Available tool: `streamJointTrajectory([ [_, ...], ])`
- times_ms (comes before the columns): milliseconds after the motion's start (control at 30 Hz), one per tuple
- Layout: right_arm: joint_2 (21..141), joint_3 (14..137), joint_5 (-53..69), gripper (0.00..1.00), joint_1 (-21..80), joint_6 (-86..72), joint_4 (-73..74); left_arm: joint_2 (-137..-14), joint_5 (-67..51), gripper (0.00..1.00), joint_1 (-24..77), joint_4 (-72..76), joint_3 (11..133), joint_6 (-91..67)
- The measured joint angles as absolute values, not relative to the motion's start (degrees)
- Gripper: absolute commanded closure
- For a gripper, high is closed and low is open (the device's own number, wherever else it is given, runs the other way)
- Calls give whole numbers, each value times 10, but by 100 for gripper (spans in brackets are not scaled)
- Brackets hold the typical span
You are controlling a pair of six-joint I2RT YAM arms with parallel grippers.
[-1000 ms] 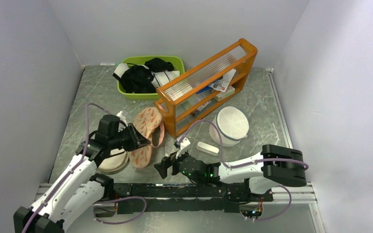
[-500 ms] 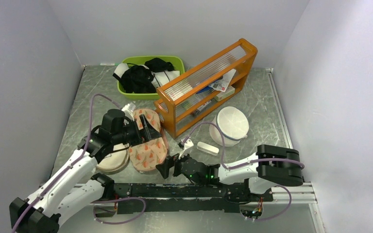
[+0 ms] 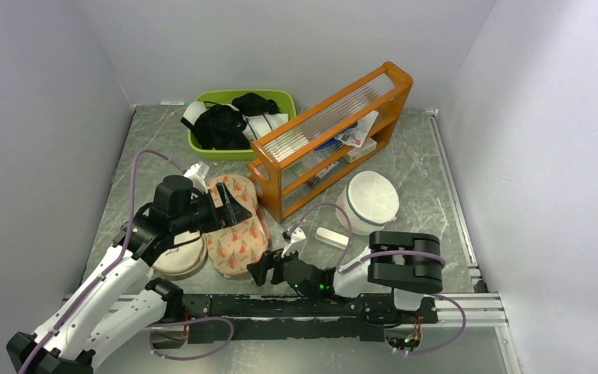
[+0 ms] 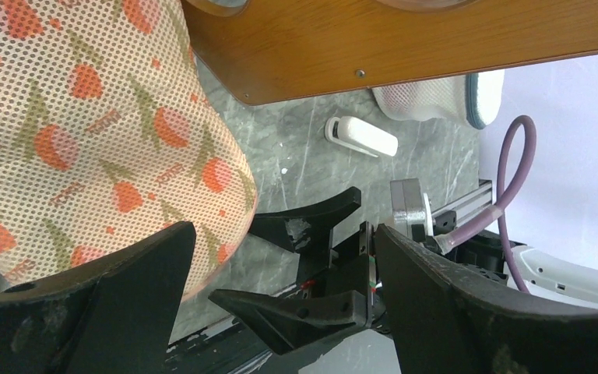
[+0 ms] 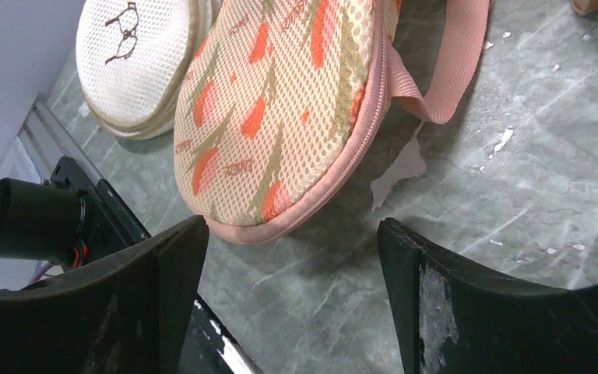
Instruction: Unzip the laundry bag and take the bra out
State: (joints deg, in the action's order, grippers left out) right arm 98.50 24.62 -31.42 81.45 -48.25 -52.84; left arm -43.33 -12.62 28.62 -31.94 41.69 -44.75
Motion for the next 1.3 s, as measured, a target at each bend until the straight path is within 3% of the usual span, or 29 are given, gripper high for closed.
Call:
streamJointTrajectory([
  [333,1047,276,-298,44,806,-510,-582,-432,-120,2,286,-331,428,-438],
  [633,1069,287,-250,79,781,-537,-601,-432,-121,0,286,-329,428,-427],
  [800,1056,273,-226,93,766,-549,-601,-430,-131,0,286,-319,427,-420],
  [933,997,227,-198,99,740,-561,-591,-439,-152,0,286,-298,427,-404],
  [1300,749,153,-45,100,621,-533,-407,-469,-224,5,290,-211,385,-337],
])
